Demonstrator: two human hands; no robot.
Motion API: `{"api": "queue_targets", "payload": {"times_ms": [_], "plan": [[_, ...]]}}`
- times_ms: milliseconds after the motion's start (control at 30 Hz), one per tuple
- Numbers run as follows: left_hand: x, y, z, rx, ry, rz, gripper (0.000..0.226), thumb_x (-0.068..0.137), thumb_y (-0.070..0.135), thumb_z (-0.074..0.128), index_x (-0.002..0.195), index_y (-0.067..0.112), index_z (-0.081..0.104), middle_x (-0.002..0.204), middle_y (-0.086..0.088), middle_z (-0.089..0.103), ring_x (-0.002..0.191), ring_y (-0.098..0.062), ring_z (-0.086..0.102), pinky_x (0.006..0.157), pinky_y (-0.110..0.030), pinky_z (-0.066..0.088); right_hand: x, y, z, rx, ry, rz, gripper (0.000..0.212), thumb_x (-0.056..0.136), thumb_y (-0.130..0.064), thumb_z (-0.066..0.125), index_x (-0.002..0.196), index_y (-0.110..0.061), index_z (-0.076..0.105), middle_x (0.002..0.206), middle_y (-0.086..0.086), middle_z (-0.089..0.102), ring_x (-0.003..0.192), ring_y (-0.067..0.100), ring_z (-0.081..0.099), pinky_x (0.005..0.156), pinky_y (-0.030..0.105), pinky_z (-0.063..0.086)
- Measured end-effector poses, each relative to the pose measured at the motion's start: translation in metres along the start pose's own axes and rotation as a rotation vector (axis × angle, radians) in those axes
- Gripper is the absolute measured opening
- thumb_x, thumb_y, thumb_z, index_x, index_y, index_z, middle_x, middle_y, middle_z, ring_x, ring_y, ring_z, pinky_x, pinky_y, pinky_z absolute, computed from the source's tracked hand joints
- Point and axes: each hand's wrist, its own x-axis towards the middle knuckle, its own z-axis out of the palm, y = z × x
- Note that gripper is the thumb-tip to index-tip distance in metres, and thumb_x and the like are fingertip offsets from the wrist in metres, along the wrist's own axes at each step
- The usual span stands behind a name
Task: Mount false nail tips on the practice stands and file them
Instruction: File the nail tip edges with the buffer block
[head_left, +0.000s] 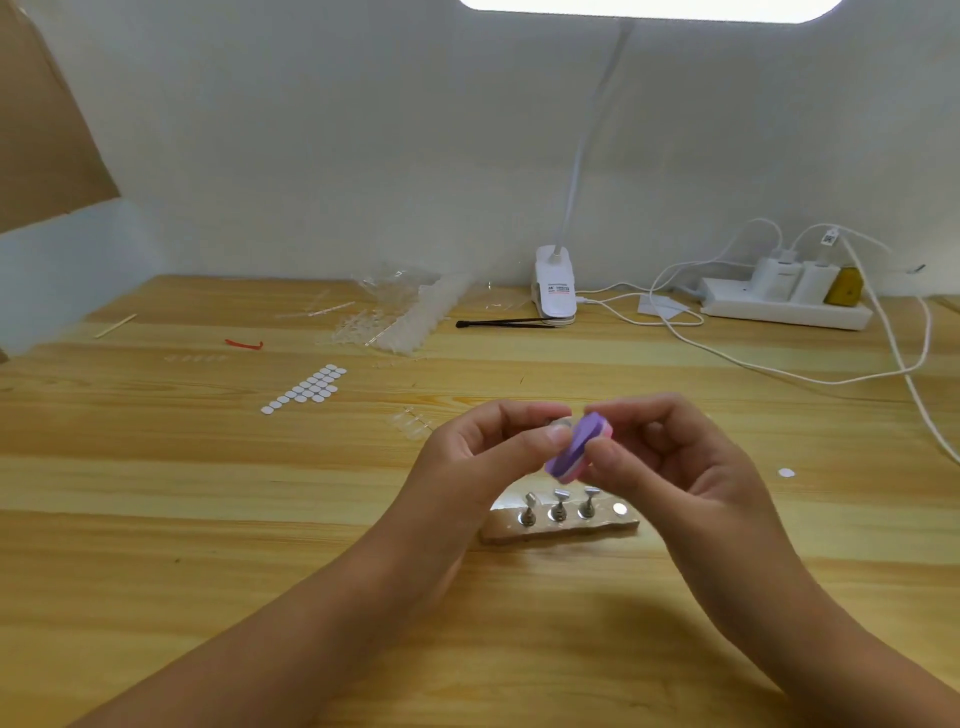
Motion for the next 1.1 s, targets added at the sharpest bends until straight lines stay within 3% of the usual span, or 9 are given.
{"api": "queue_targets", "payload": {"times_ms": [167, 433, 500, 600, 767, 867, 1000, 1100], "plan": [[-0.0012, 0.0005, 0.0013, -0.007, 0.011, -0.001, 0.037, 0.07, 0.043, 0.075, 0.102, 0.025, 0.076, 0.109, -0.003, 0.074, 0.107, -0.017, 0.067, 0.102, -0.035, 0.046, 0.0017, -0.0006, -0.0018, 0.033, 0.018, 0.008, 0.031, 0.07, -0.024, 0.072, 0.097, -0.011, 0.066, 0.088, 0.008, 0.075, 0.083, 0.018, 0.072, 0.076, 0.026, 0.058], [-0.0032, 0.0025, 0.0027, -0.024, 0.028, 0.006, 0.035, 0.076, 0.031, 0.072, 0.108, 0.017, 0.073, 0.109, -0.008, 0.074, 0.108, -0.02, 0.068, 0.103, -0.034, 0.048, 0.0024, -0.002, -0.0039, -0.014, -0.067, 0.024, 0.02, 0.071, -0.025, 0.073, 0.09, -0.018, 0.07, 0.089, 0.008, 0.075, 0.083, 0.018, 0.073, 0.072, 0.03, 0.059], [-0.003, 0.0033, 0.0036, -0.019, 0.036, 0.01, 0.032, 0.076, 0.031, 0.071, 0.106, 0.018, 0.073, 0.107, -0.006, 0.074, 0.105, -0.016, 0.068, 0.099, -0.029, 0.05, 0.0017, -0.0007, -0.0039, 0.004, -0.019, 0.022, 0.02, 0.07, -0.026, 0.074, 0.089, -0.02, 0.07, 0.088, 0.009, 0.075, 0.083, 0.02, 0.072, 0.074, 0.029, 0.058], [-0.0026, 0.0037, 0.0041, -0.026, 0.047, 0.012, 0.027, 0.076, 0.031, 0.072, 0.101, 0.022, 0.075, 0.102, -0.003, 0.075, 0.098, -0.013, 0.07, 0.089, -0.022, 0.053, 0.0023, 0.0005, -0.0016, -0.021, -0.075, 0.059, 0.022, 0.07, -0.029, 0.074, 0.088, -0.018, 0.069, 0.09, 0.01, 0.075, 0.084, 0.024, 0.072, 0.077, 0.038, 0.059], [-0.0024, 0.0056, 0.0023, -0.025, 0.037, 0.029, 0.018, 0.081, 0.024, 0.076, 0.099, 0.022, 0.075, 0.097, -0.001, 0.076, 0.09, -0.006, 0.07, 0.077, -0.01, 0.049, 0.0058, -0.0019, -0.0036, 0.039, -0.064, 0.069, 0.02, 0.069, -0.028, 0.074, 0.087, -0.02, 0.072, 0.09, 0.01, 0.075, 0.084, 0.019, 0.073, 0.075, 0.022, 0.056], [-0.0026, 0.0065, 0.002, -0.024, 0.043, 0.033, 0.021, 0.077, 0.027, 0.076, 0.098, 0.023, 0.076, 0.092, 0.005, 0.074, 0.086, -0.001, 0.068, 0.075, -0.008, 0.047, 0.0067, -0.0019, -0.006, 0.038, 0.011, 0.041, 0.021, 0.069, -0.028, 0.074, 0.088, -0.019, 0.072, 0.088, 0.009, 0.075, 0.083, 0.018, 0.072, 0.074, 0.021, 0.056], [-0.0019, 0.0065, 0.004, -0.03, 0.047, 0.04, 0.023, 0.075, 0.027, 0.08, 0.097, 0.02, 0.075, 0.093, -0.003, 0.076, 0.086, -0.006, 0.07, 0.074, -0.01, 0.049, 0.0041, 0.0012, -0.0043, -0.028, -0.125, 0.09, 0.023, 0.075, -0.022, 0.073, 0.093, -0.009, 0.066, 0.089, 0.011, 0.075, 0.085, 0.024, 0.073, 0.075, 0.033, 0.058], [-0.0016, 0.0066, 0.0037, -0.024, 0.051, 0.044, 0.02, 0.075, 0.028, 0.075, 0.094, 0.024, 0.077, 0.088, 0.004, 0.075, 0.084, -0.002, 0.068, 0.074, -0.008, 0.048, 0.0061, 0.0018, -0.006, 0.035, 0.004, 0.065, 0.026, 0.072, -0.022, 0.073, 0.094, -0.012, 0.068, 0.089, 0.012, 0.075, 0.086, 0.02, 0.072, 0.078, 0.025, 0.057]]}}
